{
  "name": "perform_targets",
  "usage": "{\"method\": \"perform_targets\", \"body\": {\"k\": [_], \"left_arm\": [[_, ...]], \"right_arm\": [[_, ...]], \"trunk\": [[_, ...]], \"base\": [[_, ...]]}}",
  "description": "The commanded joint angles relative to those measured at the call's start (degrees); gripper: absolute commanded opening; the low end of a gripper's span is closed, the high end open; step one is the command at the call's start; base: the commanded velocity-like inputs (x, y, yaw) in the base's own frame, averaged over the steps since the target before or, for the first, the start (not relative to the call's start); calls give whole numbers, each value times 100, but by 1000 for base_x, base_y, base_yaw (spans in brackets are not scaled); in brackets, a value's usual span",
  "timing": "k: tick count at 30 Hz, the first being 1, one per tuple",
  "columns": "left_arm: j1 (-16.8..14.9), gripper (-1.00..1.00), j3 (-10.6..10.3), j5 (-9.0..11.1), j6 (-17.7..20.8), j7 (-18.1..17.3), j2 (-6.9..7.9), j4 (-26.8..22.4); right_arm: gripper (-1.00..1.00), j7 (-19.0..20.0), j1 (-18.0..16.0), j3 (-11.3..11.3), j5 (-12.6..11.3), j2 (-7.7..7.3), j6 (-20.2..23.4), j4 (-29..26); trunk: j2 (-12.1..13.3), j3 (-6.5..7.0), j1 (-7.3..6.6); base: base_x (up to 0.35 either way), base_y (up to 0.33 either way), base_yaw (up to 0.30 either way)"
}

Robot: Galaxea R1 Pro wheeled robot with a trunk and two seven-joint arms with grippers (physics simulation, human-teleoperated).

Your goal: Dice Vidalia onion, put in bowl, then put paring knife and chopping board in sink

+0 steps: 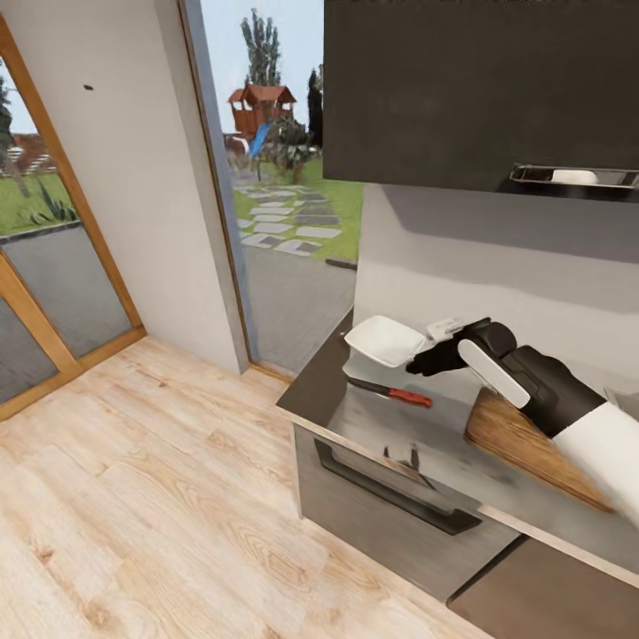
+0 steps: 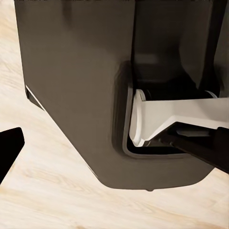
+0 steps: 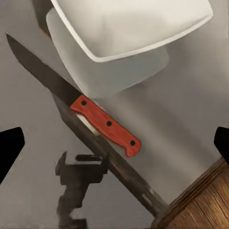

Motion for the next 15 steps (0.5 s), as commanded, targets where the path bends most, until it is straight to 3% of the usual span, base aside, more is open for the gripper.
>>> {"method": "perform_targets", "body": {"k": [1, 3, 8, 15], "left_arm": [[-1, 100, 0, 18, -15, 0, -1, -2], [-1, 100, 0, 19, -17, 0, -1, -2], [-1, 100, 0, 19, -15, 0, -1, -2], [-1, 100, 0, 19, -16, 1, -1, -2]], "right_arm": [[100, 278, -9, -40, -63, -101, 6, -7], [100, 1151, -9, -235, -42, -281, 6, -6], [100, 1398, -9, -287, -6, -348, 6, -6], [100, 1444, -9, -286, -5, -510, 6, -7]], "trunk": [[-11, -10, 4], [-11, -10, 4], [-11, -10, 4], [-11, -10, 4]], "base": [[0, 0, 0], [0, 0, 0], [0, 0, 0], [0, 0, 0]]}}
